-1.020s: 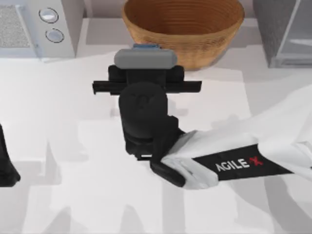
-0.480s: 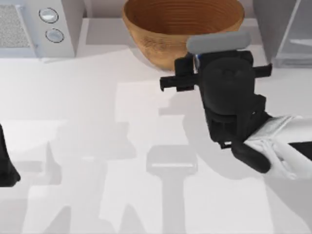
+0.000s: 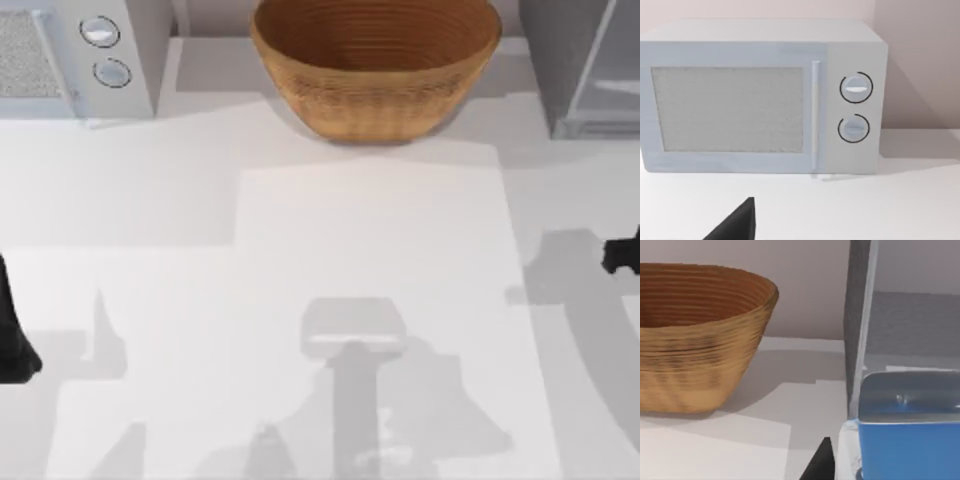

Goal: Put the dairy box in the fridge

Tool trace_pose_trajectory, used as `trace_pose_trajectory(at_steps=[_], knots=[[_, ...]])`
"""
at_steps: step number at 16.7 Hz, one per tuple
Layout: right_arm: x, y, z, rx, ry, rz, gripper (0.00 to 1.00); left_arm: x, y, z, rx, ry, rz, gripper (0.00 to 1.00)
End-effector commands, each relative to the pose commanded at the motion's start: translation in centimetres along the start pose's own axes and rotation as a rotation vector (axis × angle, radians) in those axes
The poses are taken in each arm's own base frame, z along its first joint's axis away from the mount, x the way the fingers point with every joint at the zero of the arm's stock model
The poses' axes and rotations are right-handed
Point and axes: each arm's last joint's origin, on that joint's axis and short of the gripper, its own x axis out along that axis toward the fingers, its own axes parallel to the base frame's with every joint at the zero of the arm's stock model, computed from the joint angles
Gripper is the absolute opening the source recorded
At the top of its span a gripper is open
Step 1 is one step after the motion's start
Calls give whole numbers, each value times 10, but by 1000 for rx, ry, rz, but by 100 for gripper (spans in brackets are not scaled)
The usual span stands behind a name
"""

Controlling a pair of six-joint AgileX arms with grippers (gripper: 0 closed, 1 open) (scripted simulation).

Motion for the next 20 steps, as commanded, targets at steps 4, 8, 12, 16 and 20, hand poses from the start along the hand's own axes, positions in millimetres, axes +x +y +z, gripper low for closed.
trace_pose_trajectory(at_steps=[4,8,12,16,20], knots=[[-44,-35,-33,31,-69,-15,0,0,0,0,0,0,0,100],[-62,-49,-57,30,-137,-42,0,0,0,0,0,0,0,100],[-68,-54,-62,20,-184,-63,0,0,0,0,0,0,0,100],[-68,-55,-62,19,-187,-65,0,0,0,0,0,0,0,100],[-69,-55,-54,21,-203,-62,0,0,0,0,0,0,0,100]])
